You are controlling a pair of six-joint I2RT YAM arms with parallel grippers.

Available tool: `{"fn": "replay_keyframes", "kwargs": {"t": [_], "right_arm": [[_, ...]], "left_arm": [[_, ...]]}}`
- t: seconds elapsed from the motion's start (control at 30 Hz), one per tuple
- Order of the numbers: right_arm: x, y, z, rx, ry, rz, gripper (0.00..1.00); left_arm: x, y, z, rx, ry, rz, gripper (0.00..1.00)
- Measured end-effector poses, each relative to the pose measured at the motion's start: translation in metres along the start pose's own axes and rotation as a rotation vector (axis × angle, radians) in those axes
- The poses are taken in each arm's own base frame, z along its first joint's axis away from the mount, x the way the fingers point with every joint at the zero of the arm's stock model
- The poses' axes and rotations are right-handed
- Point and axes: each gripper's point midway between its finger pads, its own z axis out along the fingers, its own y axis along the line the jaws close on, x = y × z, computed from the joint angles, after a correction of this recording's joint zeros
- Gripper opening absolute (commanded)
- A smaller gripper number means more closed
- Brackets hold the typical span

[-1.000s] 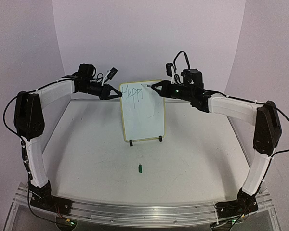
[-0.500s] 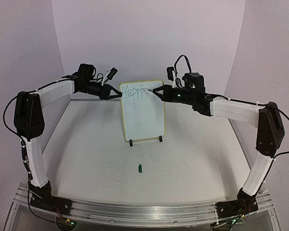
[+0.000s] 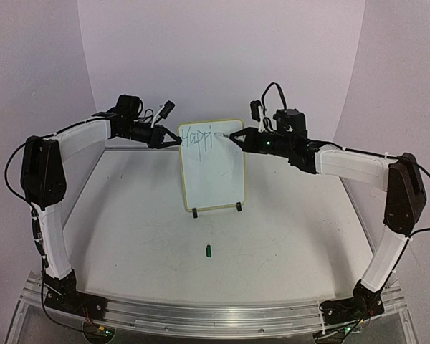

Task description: Write a sentence on the whiteboard

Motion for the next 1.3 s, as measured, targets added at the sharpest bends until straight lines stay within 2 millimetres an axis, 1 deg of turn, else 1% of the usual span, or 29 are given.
{"fn": "replay_keyframes", "kwargs": {"t": [0.27,0.53,0.6,0.77,0.83,1.1,1.3], "right_arm": [[0.003,-0.006,0.008,0.016,0.013,0.002,0.0],[0.004,-0.008,0.008,0.023,0.013,0.003,0.0],[0.007,-0.009,0.008,0.026,0.019,0.006,0.0],[0.023,-0.015,0.008,0.034,0.052,0.019,0.0],[0.025,-0.015,0.008,0.034,0.058,0.021,0.0],[0.025,-0.015,0.008,0.03,0.058,0.029,0.0],[0.018,-0.012,0.008,0.02,0.029,0.039,0.0]], "left_arm": [[0.0,0.0,0.0,-0.001,0.0,0.0,0.0],[0.0,0.0,0.0,-0.001,0.0,0.0,0.0],[0.0,0.0,0.0,-0.001,0.0,0.0,0.0],[0.0,0.0,0.0,-0.002,-0.001,0.0,0.0],[0.0,0.0,0.0,-0.002,-0.001,0.001,0.0],[-0.001,0.0,0.0,-0.002,-0.001,0.001,0.0],[-0.001,0.0,0.0,-0.002,-0.001,0.001,0.0]]}}
